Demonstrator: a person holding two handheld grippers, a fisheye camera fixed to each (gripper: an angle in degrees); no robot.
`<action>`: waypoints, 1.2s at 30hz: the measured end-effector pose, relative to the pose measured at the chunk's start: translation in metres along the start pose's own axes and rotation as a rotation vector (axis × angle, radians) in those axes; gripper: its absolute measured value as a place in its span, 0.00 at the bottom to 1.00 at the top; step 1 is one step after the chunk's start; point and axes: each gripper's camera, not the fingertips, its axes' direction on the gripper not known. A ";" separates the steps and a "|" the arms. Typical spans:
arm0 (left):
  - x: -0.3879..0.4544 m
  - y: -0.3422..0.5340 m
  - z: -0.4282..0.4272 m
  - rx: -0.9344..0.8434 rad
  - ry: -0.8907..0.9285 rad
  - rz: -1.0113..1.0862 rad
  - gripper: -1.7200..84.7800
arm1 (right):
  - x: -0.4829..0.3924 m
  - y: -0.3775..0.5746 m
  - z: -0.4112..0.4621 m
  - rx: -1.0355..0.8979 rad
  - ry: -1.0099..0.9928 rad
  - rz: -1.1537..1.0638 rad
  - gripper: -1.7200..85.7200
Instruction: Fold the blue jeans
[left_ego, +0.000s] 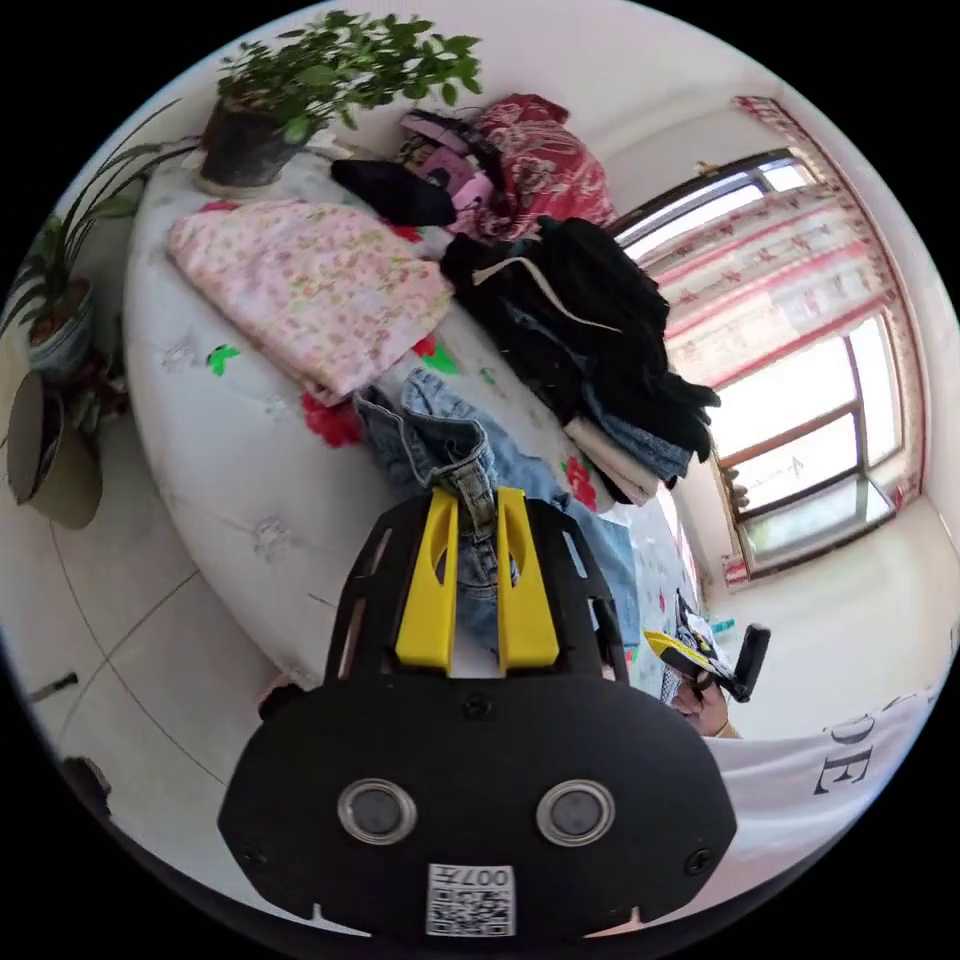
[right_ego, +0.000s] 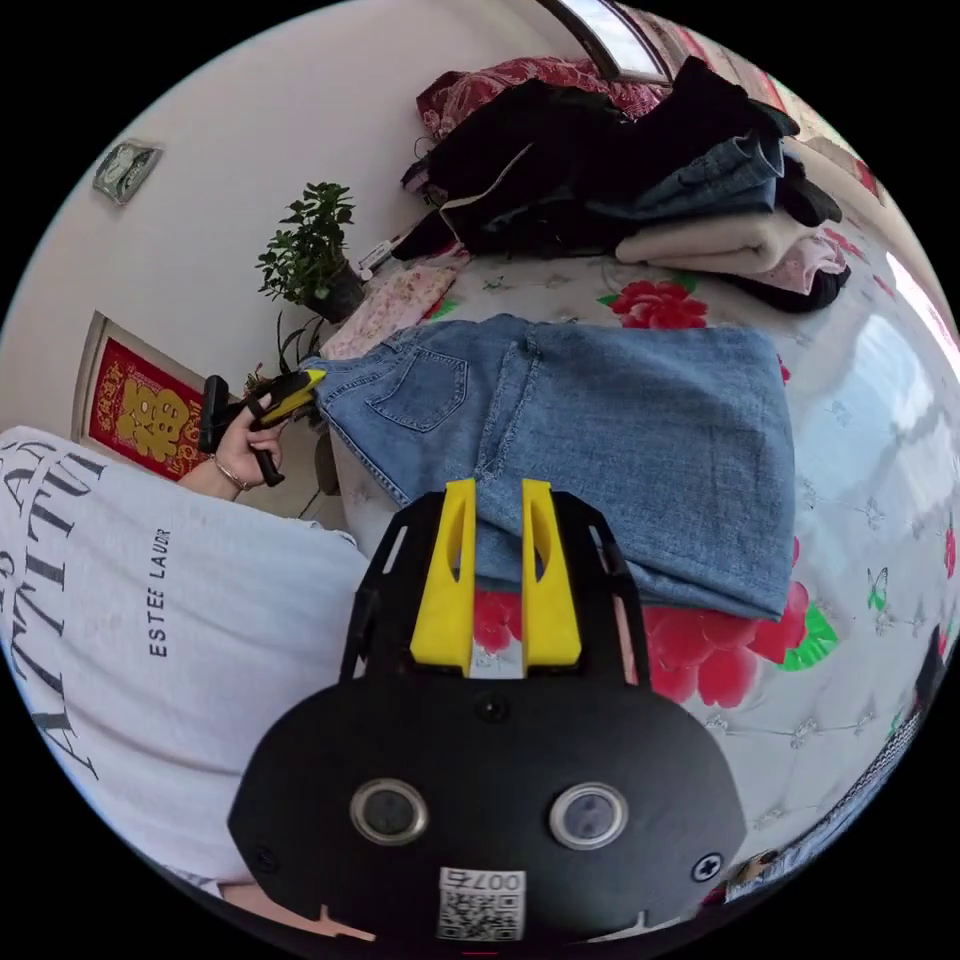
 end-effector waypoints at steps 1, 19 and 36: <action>0.023 -0.007 -0.004 0.006 0.050 0.111 0.09 | 0.005 0.009 -0.022 0.069 -0.008 0.028 0.07; 0.276 0.054 0.184 -0.658 0.451 0.907 0.13 | 0.197 0.177 -0.139 0.519 0.063 0.688 0.10; 0.164 -0.073 0.276 -0.739 0.248 0.401 0.15 | 0.459 0.013 -0.054 0.139 -0.028 0.596 0.07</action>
